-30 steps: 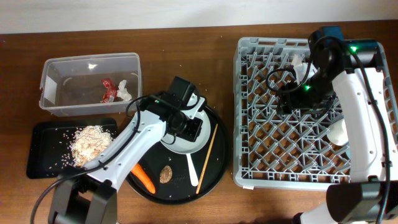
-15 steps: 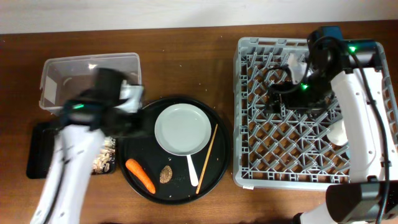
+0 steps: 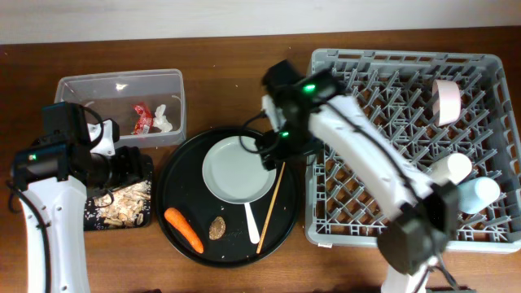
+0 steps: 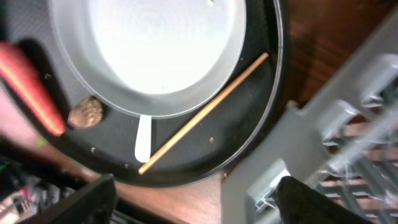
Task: Sort waste into correct bins and load items into the dishwasher rack
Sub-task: 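Grasp the white plate's rim with the right gripper and lift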
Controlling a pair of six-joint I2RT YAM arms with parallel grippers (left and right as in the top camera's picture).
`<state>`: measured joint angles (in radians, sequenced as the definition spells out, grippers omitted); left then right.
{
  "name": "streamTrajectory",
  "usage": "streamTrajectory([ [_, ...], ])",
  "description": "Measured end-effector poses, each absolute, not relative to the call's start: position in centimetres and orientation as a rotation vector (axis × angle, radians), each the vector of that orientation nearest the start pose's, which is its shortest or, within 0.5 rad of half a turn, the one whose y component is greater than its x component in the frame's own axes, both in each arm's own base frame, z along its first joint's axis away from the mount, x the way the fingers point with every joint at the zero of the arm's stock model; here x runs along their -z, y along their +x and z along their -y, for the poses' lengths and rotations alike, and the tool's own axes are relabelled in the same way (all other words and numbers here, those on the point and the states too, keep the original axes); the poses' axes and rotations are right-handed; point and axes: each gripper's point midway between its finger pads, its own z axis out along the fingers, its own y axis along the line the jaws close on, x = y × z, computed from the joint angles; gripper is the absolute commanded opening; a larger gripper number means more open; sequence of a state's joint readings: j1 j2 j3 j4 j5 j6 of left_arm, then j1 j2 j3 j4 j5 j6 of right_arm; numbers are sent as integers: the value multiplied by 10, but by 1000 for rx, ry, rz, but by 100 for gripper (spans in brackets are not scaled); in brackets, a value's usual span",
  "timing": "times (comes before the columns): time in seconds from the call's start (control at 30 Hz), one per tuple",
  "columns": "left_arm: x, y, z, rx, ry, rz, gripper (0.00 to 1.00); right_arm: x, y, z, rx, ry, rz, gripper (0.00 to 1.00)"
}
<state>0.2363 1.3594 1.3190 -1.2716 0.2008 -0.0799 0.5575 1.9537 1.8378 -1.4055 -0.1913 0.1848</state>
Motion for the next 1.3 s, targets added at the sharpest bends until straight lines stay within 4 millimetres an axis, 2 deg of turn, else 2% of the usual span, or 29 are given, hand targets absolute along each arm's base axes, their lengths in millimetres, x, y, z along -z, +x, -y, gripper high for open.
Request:
streamTrajectory([
  [0.17,-187,274,-31,260,-413,-2828,67,-82,316,-237,-201,-463,-3236,75],
  [0.27,-187,274,-30,261,-413,-2827,68,-50,320,-240,-174,-430,-3289,67],
  [0.37,-187,274,-30,261,-413,-2827,68,-30,323,-243,-166,-408,-3310,61],
  [0.47,-187,274,-30,262,-412,-2827,68,-17,327,-246,-172,-404,-3310,48],
  [0.6,-187,274,-30,265,-412,-2827,68,-14,330,-248,-180,-400,-3299,34],
  [0.7,-187,274,-30,265,-412,-2827,68,-13,332,-249,-184,-400,-3290,13],
  [0.77,-187,274,-30,265,-412,-2827,68,-13,333,-250,-188,-401,-3285,6],
  [1.13,-187,274,-30,264,-412,-2827,68,-16,336,-254,-245,-356,-3286,4],
  [1.3,-188,275,-30,264,-411,-2824,68,-40,347,-245,-208,-329,-3263,4],
])
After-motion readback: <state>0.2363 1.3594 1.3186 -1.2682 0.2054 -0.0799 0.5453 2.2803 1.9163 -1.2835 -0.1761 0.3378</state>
